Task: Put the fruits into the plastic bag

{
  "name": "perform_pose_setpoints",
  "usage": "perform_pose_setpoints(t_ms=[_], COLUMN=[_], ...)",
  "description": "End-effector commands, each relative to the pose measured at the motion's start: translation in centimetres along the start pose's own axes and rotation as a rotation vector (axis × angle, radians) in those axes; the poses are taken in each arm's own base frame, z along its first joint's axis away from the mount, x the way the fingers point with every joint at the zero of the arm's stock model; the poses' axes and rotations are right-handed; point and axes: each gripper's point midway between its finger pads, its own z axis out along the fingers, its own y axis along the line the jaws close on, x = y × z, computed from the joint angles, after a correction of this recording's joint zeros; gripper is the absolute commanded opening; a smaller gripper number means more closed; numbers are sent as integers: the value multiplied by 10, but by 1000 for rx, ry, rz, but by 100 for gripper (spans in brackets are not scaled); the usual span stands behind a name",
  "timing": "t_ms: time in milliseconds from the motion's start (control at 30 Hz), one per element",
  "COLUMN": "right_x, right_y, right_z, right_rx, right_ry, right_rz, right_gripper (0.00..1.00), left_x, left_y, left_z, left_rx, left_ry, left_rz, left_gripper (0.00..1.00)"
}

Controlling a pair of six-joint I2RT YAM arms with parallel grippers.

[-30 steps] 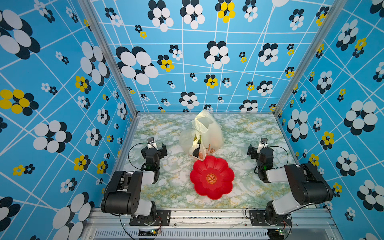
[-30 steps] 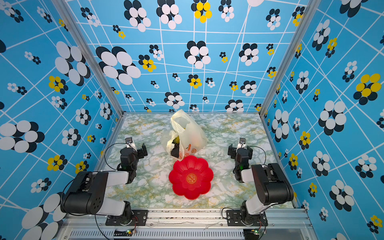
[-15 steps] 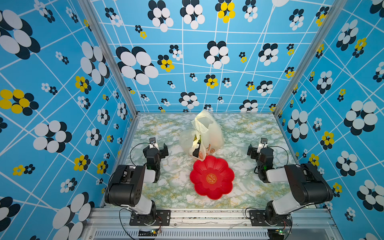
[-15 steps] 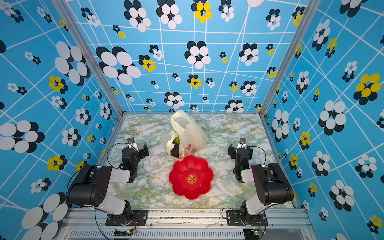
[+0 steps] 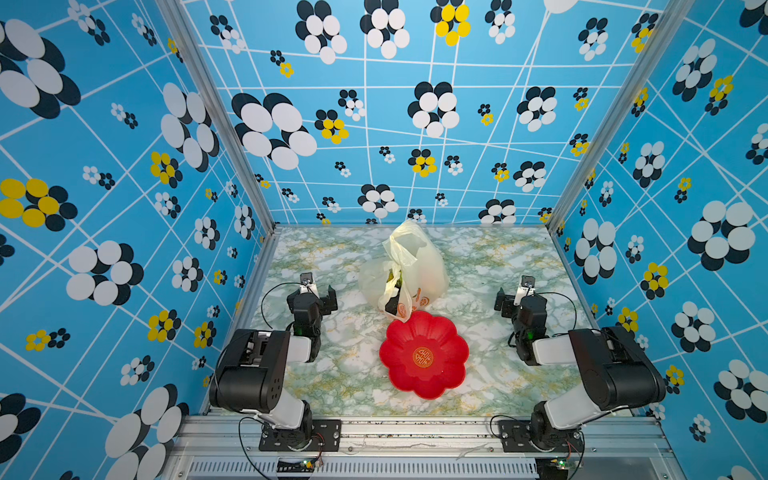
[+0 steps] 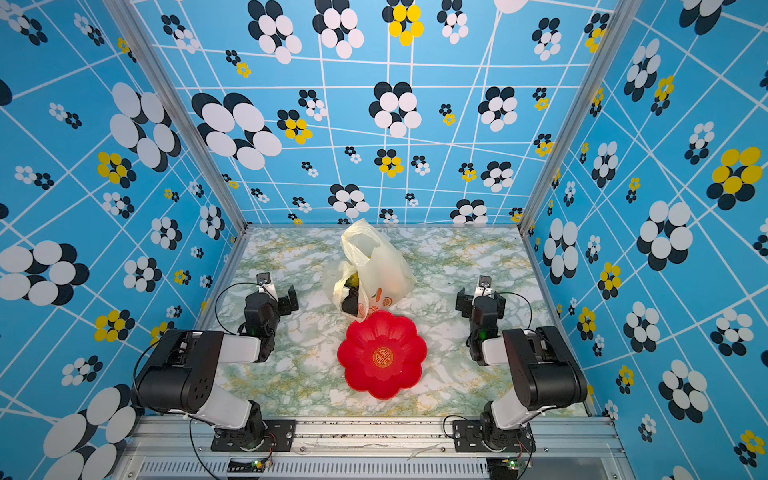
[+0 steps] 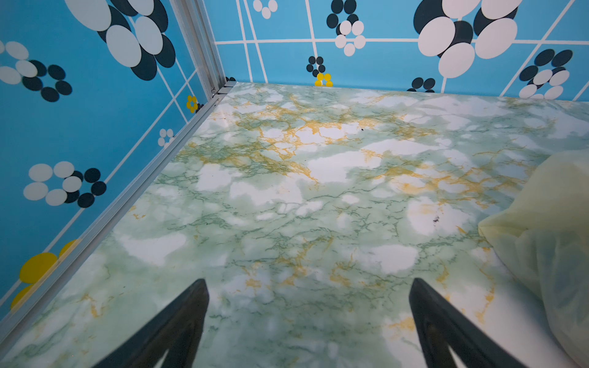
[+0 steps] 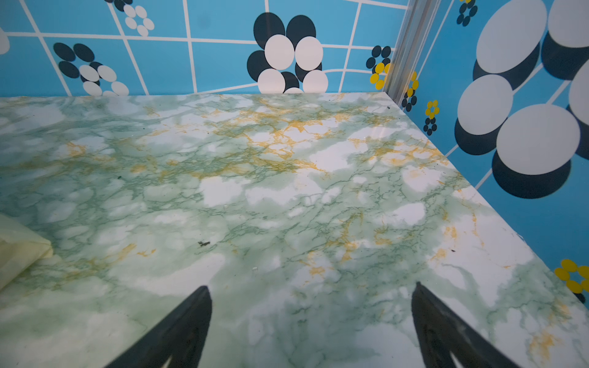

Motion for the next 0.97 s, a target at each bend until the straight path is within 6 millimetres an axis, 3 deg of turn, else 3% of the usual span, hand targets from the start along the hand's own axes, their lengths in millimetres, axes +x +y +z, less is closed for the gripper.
perform_pose_setpoints(t_ms=[0, 933], right_x=[-12, -12], right_y=[-3, -1], right_z=[3, 4], right_rx=[18, 9], right_ry=[-35, -28], right_rz=[4, 4], right_gripper=[99, 99], left_x=[-4, -4], left_y=[0, 0], left_z=[1, 1], left_rx=[5, 4], left_ry=[-8, -9], left_rz=[13, 12], left_gripper=[99, 99])
